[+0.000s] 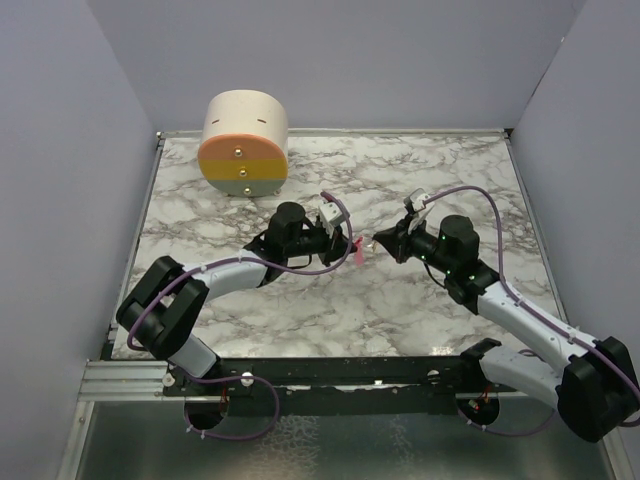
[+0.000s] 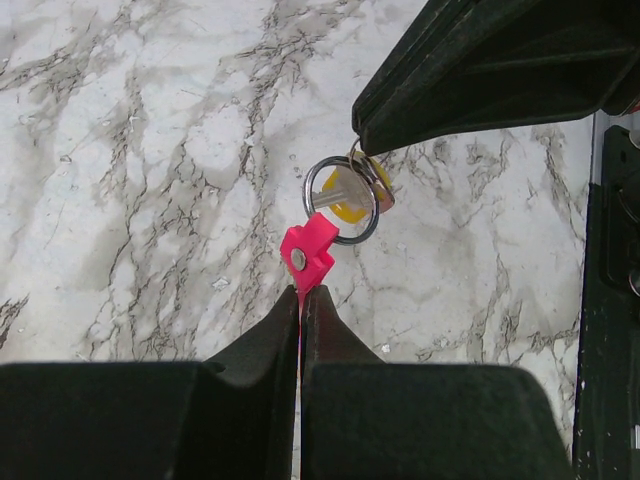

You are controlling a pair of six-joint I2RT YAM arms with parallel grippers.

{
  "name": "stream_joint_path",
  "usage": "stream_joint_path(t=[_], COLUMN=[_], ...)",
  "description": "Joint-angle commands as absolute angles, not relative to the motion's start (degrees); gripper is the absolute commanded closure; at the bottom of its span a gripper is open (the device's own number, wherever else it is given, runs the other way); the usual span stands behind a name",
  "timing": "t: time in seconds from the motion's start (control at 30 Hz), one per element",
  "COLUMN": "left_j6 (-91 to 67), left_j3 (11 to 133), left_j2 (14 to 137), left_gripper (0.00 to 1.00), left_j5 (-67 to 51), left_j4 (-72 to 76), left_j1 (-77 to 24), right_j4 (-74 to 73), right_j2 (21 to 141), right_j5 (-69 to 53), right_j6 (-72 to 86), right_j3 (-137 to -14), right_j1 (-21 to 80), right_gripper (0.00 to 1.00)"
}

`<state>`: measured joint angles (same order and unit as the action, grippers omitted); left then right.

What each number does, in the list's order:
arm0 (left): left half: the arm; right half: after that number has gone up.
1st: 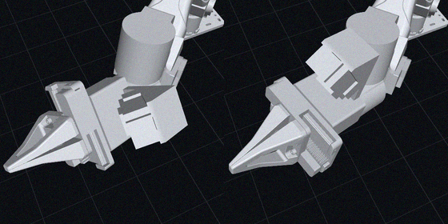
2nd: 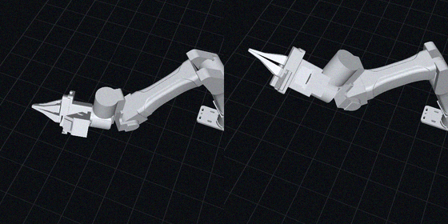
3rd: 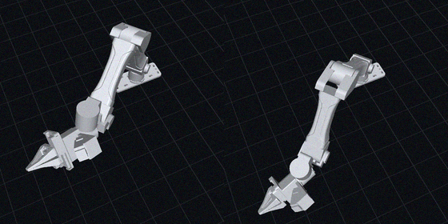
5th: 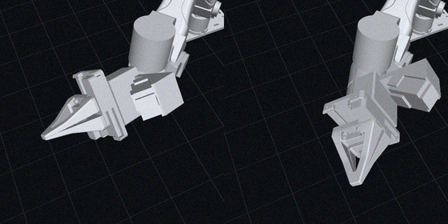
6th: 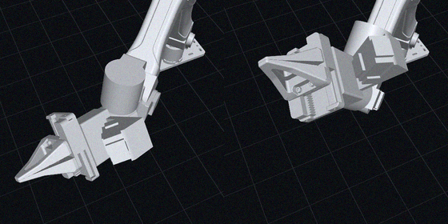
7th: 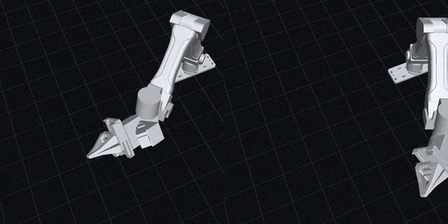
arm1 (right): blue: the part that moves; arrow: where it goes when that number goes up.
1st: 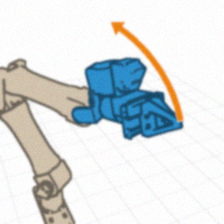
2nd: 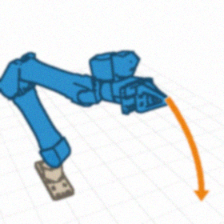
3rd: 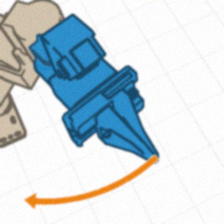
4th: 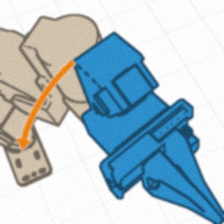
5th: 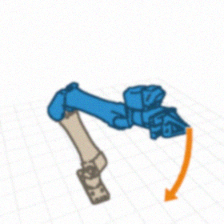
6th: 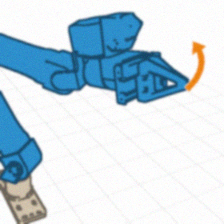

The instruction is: Put the keys on the keyring

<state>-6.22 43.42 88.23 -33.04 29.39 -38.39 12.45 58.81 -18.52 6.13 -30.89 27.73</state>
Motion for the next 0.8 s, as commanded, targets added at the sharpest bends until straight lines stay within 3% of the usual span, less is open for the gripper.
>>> stream_joint_path(t=[0.0,0.4,0.77], left_j6=[-5.60,-5.96,-6.48], left_j3=[44.25,44.59,44.39], left_j2=[89.43,90.69,90.39], left_gripper=[1.00,1.00,0.85], left_j5=[-34.68,-31.09,-27.74], left_j4=[29.44,29.44,29.44], left_j1=[-37.97,-37.97,-37.95], right_j4=[10.39,8.04,6.96], right_j2=[57.53,57.78,58.62], right_j5=[-17.14,-19.39,-20.54], right_j6=[4.75,4.13,4.50], right_j3=[-33.30,-34.83,-35.59], right_j1=[27.81,27.82,27.83], right_gripper=[0.99,0.99,0.99])
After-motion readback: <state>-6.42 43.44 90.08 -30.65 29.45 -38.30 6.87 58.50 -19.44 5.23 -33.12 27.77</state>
